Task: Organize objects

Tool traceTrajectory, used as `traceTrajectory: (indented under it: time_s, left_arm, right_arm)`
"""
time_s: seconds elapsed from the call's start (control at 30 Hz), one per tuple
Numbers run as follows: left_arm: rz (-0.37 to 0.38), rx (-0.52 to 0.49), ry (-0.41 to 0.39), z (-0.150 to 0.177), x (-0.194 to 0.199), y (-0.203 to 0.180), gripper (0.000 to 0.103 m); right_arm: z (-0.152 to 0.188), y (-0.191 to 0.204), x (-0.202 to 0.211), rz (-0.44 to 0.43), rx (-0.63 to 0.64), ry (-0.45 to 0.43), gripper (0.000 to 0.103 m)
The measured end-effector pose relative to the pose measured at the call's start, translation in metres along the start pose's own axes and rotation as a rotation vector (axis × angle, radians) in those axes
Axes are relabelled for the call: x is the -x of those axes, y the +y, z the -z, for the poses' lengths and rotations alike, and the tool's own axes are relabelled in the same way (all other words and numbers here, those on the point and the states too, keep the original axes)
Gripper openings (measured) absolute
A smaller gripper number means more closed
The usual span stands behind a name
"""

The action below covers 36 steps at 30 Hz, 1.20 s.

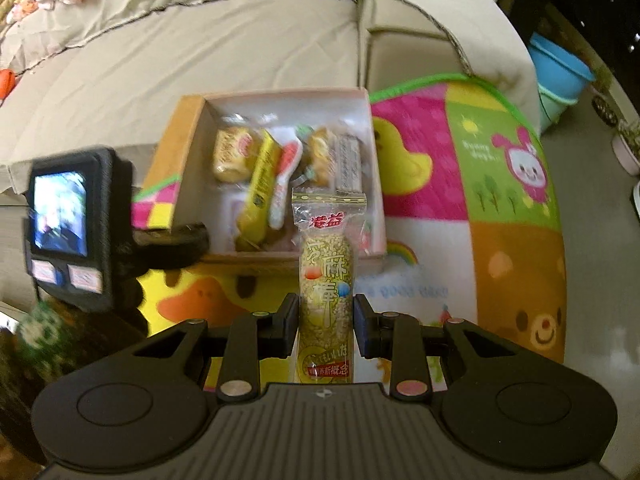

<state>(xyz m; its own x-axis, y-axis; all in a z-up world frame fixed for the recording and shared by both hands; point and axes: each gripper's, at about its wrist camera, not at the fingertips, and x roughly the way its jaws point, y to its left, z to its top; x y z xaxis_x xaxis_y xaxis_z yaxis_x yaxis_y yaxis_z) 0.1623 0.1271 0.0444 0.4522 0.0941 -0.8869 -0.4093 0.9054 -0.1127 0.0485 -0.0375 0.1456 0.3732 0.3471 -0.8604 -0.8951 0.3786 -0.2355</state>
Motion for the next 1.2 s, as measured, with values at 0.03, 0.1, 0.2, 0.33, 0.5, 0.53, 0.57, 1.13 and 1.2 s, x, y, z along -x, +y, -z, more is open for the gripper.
traceTrajectory:
  time_s: [0.03, 0.1, 0.2, 0.33, 0.5, 0.53, 0.57, 1.13, 1.2]
  left_arm:
    - [0.002, -0.001, 0.001, 0.0, 0.0, 0.0, 0.01]
    - [0.0, -0.001, 0.001, 0.0, 0.0, 0.0, 0.011]
    - [0.002, -0.007, 0.003, -0.001, 0.0, 0.0, 0.011]
    - [0.006, -0.015, 0.002, 0.0, 0.0, -0.001, 0.011]
    - [0.013, -0.016, 0.001, 0.0, 0.001, -0.001, 0.011]
    - [0.015, -0.017, 0.001, 0.0, 0.001, 0.0, 0.012]
    - [0.017, -0.017, 0.002, 0.0, 0.0, 0.0, 0.013]
    - [0.065, -0.037, 0.003, 0.0, -0.001, 0.007, 0.018]
    - [0.075, -0.043, 0.009, -0.001, -0.002, 0.008, 0.018]
  right_arm:
    - [-0.004, 0.002, 0.003, -0.002, 0.002, -0.014, 0.028]
    - [-0.014, 0.006, 0.01, -0.008, 0.007, -0.05, 0.028]
    - [-0.032, 0.01, 0.017, -0.01, 0.012, -0.096, 0.028]
    - [-0.055, 0.015, 0.012, 0.0, 0.021, -0.132, 0.028]
    - [-0.076, 0.023, 0.0, 0.009, 0.032, -0.167, 0.028]
    - [-0.079, 0.024, -0.003, 0.01, 0.027, -0.171, 0.028]
    - [-0.08, 0.025, -0.005, 0.009, 0.026, -0.175, 0.028]
    - [-0.071, 0.016, -0.039, 0.058, 0.052, -0.164, 0.038]
    - [-0.059, 0.01, -0.044, 0.1, 0.101, -0.165, 0.065]
